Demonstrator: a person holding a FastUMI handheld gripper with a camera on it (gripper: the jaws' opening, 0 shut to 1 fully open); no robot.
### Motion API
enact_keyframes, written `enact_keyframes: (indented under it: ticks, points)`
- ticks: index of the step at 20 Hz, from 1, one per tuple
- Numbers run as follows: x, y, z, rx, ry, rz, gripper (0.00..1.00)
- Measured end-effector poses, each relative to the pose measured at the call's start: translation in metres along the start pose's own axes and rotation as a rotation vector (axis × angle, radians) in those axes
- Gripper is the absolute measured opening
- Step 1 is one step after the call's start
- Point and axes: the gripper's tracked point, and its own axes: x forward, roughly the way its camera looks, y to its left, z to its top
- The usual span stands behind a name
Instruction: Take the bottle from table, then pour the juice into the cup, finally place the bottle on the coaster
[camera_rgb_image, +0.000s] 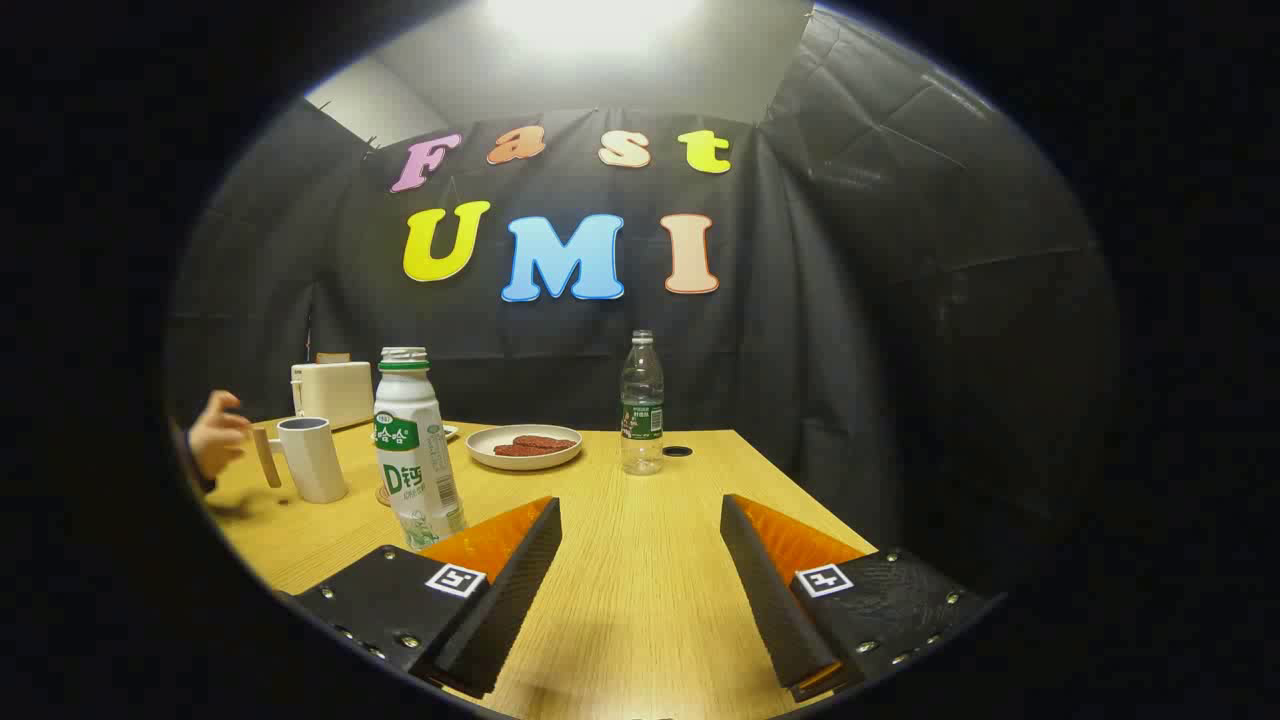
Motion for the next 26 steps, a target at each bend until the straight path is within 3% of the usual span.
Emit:
enact_keyframes:
  ticks: [18,23,26]
  points:
    - [0.007,-0.001,0.001,0.002,0.001,-0.013,0.97]
    - [0.058,-0.007,0.003,-0.006,0.017,-0.047,0.97]
    - [0.064,-0.008,0.018,0.002,-0.033,-0.065,0.97]
